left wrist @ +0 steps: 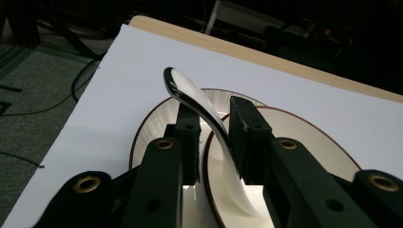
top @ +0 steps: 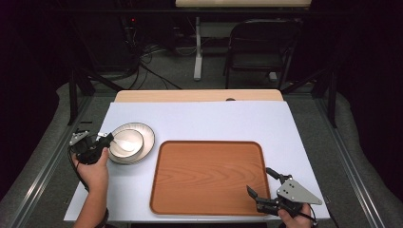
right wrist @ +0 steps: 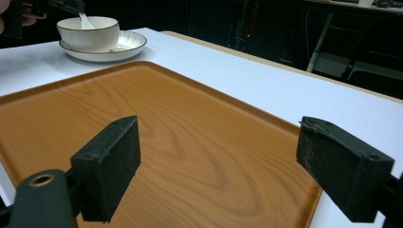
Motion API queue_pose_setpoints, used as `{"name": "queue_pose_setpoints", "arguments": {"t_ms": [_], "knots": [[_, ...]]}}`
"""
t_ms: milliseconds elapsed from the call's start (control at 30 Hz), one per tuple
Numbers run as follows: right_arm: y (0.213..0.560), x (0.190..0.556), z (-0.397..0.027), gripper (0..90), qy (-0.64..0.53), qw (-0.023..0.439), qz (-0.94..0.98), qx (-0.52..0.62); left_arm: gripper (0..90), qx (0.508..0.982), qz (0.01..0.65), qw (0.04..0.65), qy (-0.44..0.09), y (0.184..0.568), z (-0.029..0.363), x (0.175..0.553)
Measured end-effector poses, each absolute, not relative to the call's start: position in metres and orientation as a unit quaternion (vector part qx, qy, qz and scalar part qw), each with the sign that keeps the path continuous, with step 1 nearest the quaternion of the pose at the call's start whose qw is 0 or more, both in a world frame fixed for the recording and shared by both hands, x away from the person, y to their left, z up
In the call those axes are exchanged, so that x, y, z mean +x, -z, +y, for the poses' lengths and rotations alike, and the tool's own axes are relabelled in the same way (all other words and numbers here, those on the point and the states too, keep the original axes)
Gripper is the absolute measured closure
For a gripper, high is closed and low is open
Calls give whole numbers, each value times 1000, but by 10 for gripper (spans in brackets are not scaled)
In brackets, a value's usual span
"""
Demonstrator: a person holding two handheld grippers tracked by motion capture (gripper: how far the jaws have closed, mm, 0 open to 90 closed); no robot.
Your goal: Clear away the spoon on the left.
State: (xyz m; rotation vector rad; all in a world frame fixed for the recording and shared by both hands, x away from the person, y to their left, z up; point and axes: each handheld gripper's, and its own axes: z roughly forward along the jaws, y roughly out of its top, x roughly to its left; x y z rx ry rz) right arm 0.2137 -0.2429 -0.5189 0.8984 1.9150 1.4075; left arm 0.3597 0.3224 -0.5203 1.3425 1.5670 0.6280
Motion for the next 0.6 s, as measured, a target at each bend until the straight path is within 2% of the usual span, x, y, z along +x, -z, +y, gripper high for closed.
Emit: {"name": "queue_pose_setpoints", "arguments": {"t_ms": [600], "knots": [[519, 214, -244, 142, -529, 296, 720, 336, 847, 577, 598, 501, -243, 507, 308, 357]]}}
